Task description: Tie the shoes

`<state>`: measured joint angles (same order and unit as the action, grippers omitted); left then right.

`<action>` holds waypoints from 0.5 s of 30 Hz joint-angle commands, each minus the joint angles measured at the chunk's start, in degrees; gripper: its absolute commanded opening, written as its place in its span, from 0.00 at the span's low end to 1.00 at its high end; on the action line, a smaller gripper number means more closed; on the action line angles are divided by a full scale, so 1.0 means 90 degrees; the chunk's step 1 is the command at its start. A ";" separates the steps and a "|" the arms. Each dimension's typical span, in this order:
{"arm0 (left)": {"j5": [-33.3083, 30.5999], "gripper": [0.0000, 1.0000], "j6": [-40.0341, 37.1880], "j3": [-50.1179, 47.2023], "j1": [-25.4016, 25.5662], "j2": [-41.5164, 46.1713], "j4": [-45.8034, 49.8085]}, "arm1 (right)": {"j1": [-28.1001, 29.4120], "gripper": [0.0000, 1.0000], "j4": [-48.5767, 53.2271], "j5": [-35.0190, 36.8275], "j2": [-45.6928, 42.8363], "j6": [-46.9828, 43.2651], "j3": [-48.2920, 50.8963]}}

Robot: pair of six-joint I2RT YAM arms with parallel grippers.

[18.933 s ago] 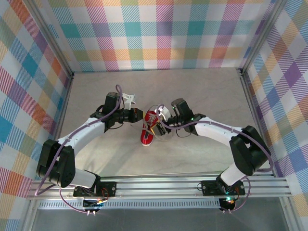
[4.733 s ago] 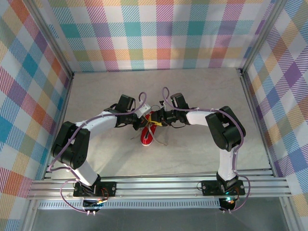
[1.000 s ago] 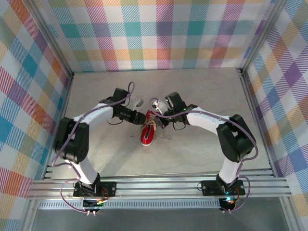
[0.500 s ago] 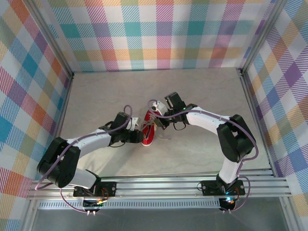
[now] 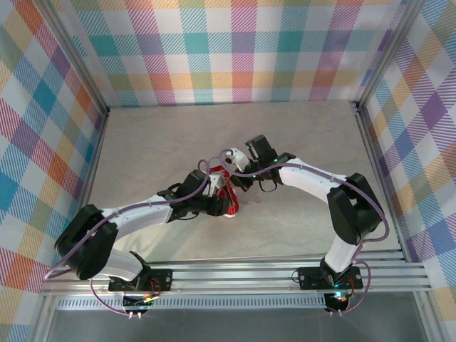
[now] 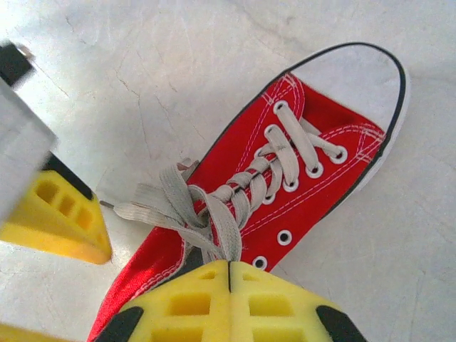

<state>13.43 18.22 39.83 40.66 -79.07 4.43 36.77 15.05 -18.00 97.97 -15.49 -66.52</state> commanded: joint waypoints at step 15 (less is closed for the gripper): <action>0.2135 0.61 -0.2829 0.1267 -0.1798 -0.0587 -0.0146 | 0.0074 0.00 -0.0917 -0.0204 -0.0101 -0.0794 0.0338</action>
<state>25.80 -1.87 48.42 25.34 -80.90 5.87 37.01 9.04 -18.52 97.86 -20.36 -64.31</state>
